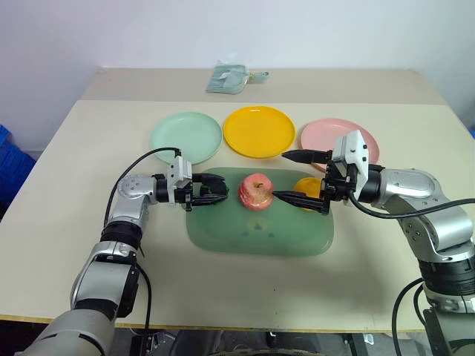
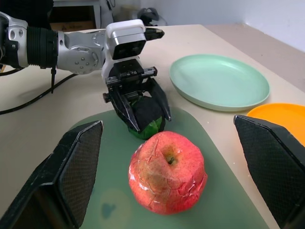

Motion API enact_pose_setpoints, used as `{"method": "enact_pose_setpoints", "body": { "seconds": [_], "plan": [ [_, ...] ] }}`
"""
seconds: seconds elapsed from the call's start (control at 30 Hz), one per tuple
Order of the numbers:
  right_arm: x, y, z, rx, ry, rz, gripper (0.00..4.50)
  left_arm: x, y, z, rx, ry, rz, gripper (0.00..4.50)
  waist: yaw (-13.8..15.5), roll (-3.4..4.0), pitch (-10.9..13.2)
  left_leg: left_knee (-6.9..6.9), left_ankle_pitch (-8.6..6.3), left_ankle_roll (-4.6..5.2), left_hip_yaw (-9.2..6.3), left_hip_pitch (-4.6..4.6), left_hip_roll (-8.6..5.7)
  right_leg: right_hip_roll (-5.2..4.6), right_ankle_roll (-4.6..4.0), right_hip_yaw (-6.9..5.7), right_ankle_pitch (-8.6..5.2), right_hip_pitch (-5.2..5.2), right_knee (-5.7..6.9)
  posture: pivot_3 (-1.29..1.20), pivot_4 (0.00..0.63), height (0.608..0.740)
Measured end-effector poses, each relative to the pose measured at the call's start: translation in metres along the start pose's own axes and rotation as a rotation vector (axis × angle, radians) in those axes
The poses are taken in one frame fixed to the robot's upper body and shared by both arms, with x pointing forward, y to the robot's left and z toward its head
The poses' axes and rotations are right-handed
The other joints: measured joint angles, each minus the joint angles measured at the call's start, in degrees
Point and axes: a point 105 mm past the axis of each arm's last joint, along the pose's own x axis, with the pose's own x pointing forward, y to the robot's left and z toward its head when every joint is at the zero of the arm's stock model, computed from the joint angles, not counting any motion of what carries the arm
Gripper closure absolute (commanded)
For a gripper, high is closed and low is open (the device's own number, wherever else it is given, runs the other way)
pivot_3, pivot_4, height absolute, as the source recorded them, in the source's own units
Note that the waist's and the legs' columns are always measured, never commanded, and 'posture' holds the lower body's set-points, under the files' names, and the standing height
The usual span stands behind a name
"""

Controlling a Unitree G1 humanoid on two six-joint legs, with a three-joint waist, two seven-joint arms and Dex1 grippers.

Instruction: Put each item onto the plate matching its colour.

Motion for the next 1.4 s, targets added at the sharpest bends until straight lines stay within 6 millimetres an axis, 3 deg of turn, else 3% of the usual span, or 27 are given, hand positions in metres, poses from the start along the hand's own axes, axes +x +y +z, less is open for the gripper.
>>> {"method": "enact_pose_setpoints", "body": {
  "seconds": [0.1,0.2,0.3,0.4,0.53,0.7,0.8,0.87,1.0,1.1,1.2,1.3,1.4],
  "plan": [
    [0.003,-0.003,0.005,-0.009,-0.021,-0.016,0.00,-0.002,0.004,0.001,-0.018,-0.019,0.041,1.83,-0.1,0.00,0.0,0.03,0.00,0.00,0.00,-0.01,0.00,0.01,0.01,0.00,0.01,-0.01,0.03,0.00,0.150,0.740],
    [0.010,-0.011,0.023,-0.028,-0.106,-0.067,0.00,-0.009,0.023,0.014,-0.080,-0.121,0.164,1.83,-0.3,-0.01,0.0,0.03,0.00,0.00,-0.02,-0.03,0.00,0.02,0.01,0.00,0.01,-0.04,0.06,0.00,0.150,0.740],
    [0.015,-0.029,0.033,-0.043,-0.166,-0.185,0.00,-0.021,0.062,0.042,-0.026,-0.188,0.391,1.83,-0.1,-0.13,0.1,0.13,0.01,-0.01,-0.02,-0.03,0.00,0.02,0.04,0.00,0.02,-0.01,0.09,0.00,0.150,0.740],
    [0.023,-0.041,0.028,-0.058,-0.152,-0.268,0.00,-0.037,0.094,0.059,0.030,-0.188,0.609,1.83,0.0,-0.12,0.0,0.12,0.13,-0.22,0.02,-0.03,-0.02,0.01,0.05,0.01,0.03,-0.01,0.09,0.00,0.150,0.740],
    [0.044,-0.048,0.007,-0.001,-0.101,-0.338,0.00,-0.055,0.119,0.041,-0.047,-0.122,0.883,1.83,-0.1,-0.12,0.0,0.11,0.16,-0.27,0.05,-0.04,-0.02,0.02,0.05,0.04,0.03,-0.06,0.12,0.00,0.150,0.740],
    [0.057,-0.050,0.016,0.011,-0.131,-0.358,0.00,-0.060,0.123,0.020,-0.110,-0.055,1.005,1.83,-0.3,-0.13,0.0,0.13,0.17,-0.27,0.09,-0.08,-0.03,0.04,0.06,0.08,0.03,-0.12,0.19,0.00,0.150,0.740],
    [0.057,-0.051,0.016,0.001,-0.125,-0.363,0.00,-0.061,0.127,0.023,-0.109,-0.053,1.020,0.97,-0.3,-0.13,0.0,0.14,0.16,-0.26,0.09,-0.08,-0.03,0.04,0.06,0.08,0.03,-0.12,0.19,0.00,0.150,0.740],
    [0.056,-0.051,0.016,-0.002,-0.116,-0.361,0.00,-0.064,0.128,0.024,-0.099,-0.043,1.027,0.04,-0.4,-0.13,0.0,0.13,0.16,-0.26,0.09,-0.07,-0.03,0.04,0.06,0.08,0.03,-0.12,0.20,0.00,0.150,0.740],
    [0.053,-0.045,0.012,0.003,-0.096,-0.328,0.00,-0.070,0.128,0.031,-0.057,-0.060,1.011,0.04,-1.1,-0.13,0.0,0.11,0.16,-0.26,0.09,-0.08,-0.03,0.04,0.06,0.09,0.03,-0.14,0.22,0.00,0.150,0.740],
    [0.049,-0.033,0.007,0.004,-0.051,-0.249,0.00,-0.061,0.120,0.050,-0.057,-0.181,0.857,0.04,-1.4,-0.13,0.0,0.15,0.16,-0.26,0.11,-0.11,-0.03,0.03,0.06,0.08,0.03,-0.15,0.22,0.00,0.150,0.740],
    [0.050,-0.014,0.000,0.029,0.024,-0.135,0.00,-0.049,0.089,0.072,-0.027,-0.306,0.530,0.04,-1.9,-0.11,0.0,0.10,0.16,-0.25,0.14,-0.09,-0.02,0.03,0.05,0.14,0.03,-0.17,0.22,0.00,0.150,0.740],
    [0.053,-0.004,-0.002,0.071,0.051,-0.081,0.00,-0.055,0.050,0.067,-0.125,-0.328,0.275,0.04,-3.2,-0.11,0.0,0.05,0.15,-0.24,0.15,-0.08,0.01,0.04,0.04,0.23,0.02,-0.25,0.31,0.00,0.150,0.740],
    [0.056,-0.003,-0.011,0.062,0.103,-0.084,0.00,-0.069,0.023,0.063,-0.179,-0.267,0.140,0.04,-3.5,-0.11,0.0,0.01,0.13,-0.20,0.16,-0.08,0.01,0.09,0.02,0.39,0.01,-0.42,0.46,0.00,0.150,0.740]
  ]
}}
